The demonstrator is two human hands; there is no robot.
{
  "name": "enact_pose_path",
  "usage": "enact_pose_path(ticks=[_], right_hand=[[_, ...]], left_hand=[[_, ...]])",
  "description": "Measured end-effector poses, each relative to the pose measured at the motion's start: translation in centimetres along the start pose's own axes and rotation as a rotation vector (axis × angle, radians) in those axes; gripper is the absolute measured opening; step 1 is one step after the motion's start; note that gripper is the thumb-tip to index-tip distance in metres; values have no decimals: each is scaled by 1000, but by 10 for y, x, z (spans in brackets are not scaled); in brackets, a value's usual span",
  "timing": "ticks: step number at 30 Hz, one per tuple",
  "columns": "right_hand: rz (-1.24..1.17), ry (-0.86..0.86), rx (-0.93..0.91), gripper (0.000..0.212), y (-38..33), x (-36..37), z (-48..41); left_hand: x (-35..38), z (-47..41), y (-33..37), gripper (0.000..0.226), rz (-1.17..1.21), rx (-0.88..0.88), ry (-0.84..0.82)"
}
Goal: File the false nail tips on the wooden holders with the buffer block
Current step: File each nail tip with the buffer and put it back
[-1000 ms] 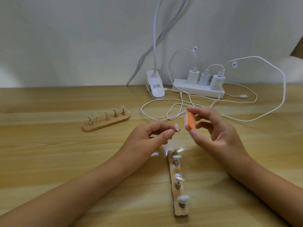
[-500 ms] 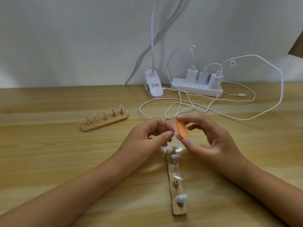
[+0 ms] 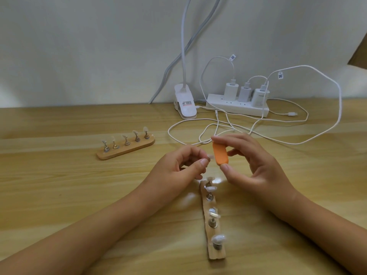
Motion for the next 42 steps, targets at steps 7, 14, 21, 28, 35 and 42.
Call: enact_pose_path(ticks=[7,14,21,28,35,42], right_hand=[[-245,82,211,45,11,-8,0],[-296,-31,229,43,8,5,0],[-145,-45,162,44,8,7,1],[161,-60,-102,44,-11,12,3],[199,-12,-79,42,-9,8,2],[192,25,-23,42,-4,5,0]], left_hand=[[-2,1,0,4,32,-11,-2],[-8,-1,-1,22,175,-84,34],[-8,-2,-4,20,254,-118,12],[-9,-3,-8,20,307,-155,23],[-13,-3,-10,16,364,-161,101],[-11,-2,-6,14,354,-145,102]])
Point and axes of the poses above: each hand's wrist, its own z-axis away from the middle knuckle, its own x-axis out of the palm, y = z × x, the point moved 7 cm from there along -z, towards the middle knuckle, and after that the axes turned 2 degrees about -x, right-handed, at the moved point
